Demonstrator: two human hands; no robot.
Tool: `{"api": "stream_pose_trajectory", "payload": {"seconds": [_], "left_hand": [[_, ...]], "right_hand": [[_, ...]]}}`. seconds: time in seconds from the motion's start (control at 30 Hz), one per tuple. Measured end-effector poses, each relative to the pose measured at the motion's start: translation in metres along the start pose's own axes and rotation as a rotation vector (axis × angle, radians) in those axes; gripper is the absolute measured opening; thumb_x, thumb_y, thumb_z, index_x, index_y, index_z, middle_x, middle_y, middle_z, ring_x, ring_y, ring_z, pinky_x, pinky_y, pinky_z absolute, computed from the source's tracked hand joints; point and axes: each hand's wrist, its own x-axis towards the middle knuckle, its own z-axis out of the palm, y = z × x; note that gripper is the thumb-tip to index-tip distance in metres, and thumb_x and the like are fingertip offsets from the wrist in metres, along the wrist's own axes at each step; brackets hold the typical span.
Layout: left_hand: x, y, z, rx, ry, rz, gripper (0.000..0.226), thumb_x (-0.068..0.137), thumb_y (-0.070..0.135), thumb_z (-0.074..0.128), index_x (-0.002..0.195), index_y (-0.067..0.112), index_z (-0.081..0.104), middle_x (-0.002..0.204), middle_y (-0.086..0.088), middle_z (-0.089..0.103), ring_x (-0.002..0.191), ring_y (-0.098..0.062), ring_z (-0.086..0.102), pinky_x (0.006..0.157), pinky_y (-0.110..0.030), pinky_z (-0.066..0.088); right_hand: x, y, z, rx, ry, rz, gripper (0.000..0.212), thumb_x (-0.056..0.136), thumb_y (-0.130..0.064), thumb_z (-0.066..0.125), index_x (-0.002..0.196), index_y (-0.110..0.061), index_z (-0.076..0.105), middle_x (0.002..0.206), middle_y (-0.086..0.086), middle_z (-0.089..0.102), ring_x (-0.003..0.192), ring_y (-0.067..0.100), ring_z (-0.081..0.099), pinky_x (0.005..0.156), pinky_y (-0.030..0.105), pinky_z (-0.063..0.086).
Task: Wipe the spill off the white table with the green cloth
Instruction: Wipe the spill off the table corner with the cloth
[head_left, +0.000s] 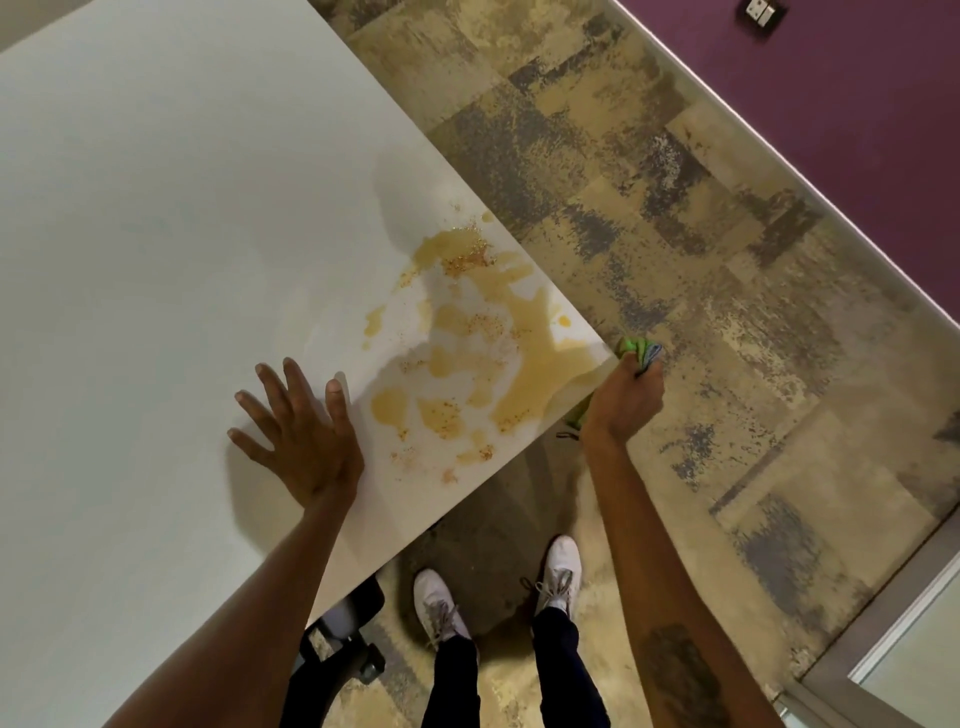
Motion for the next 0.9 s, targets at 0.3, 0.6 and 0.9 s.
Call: {"api": "stream_pose_trajectory", "payload": {"seconds": [0.3, 0.6, 0.9], "left_hand": [[0.0, 0.002, -0.004, -0.023, -0.035, 0.001, 0.081, 0.096, 0.074, 0.001, 0.162, 0.028, 0.013, 0.172, -0.001, 0.006, 0.158, -0.033, -0.001, 0.123, -0.065, 0.0], [0.002, 0.001, -0.004, 0.04, -0.037, 0.009, 0.08, 0.097, 0.07, 0.002, 0.163, 0.026, 0.014, 0.172, -0.002, 0.008, 0.158, -0.033, 0.002, 0.123, -0.065, 0.002], [0.003, 0.001, -0.007, 0.006, -0.03, 0.014, 0.085, 0.094, 0.073, 0.001, 0.163, 0.027, 0.016, 0.172, 0.0, 0.006, 0.159, -0.029, -0.002, 0.124, -0.062, -0.001]], "right_hand": [[0.041, -0.07, 0.042, -0.332, -0.495, -0.247, 0.031, 0.096, -0.024, 0.05, 0.109, 0.0, 0.066, 0.11, 0.021, 0.067, 0.099, 0.035, 0.062, 0.083, 0.042, 0.05], [0.055, -0.106, 0.114, -0.182, -0.656, -0.129, 0.017, 0.092, -0.028, 0.054, 0.089, -0.012, 0.06, 0.084, 0.003, 0.061, 0.081, 0.026, 0.06, 0.069, 0.036, 0.045], [0.043, -0.154, 0.157, -0.086, -0.811, -0.46, 0.027, 0.098, -0.019, 0.05, 0.119, -0.005, 0.061, 0.116, 0.018, 0.065, 0.101, 0.027, 0.061, 0.086, 0.041, 0.05]]}}
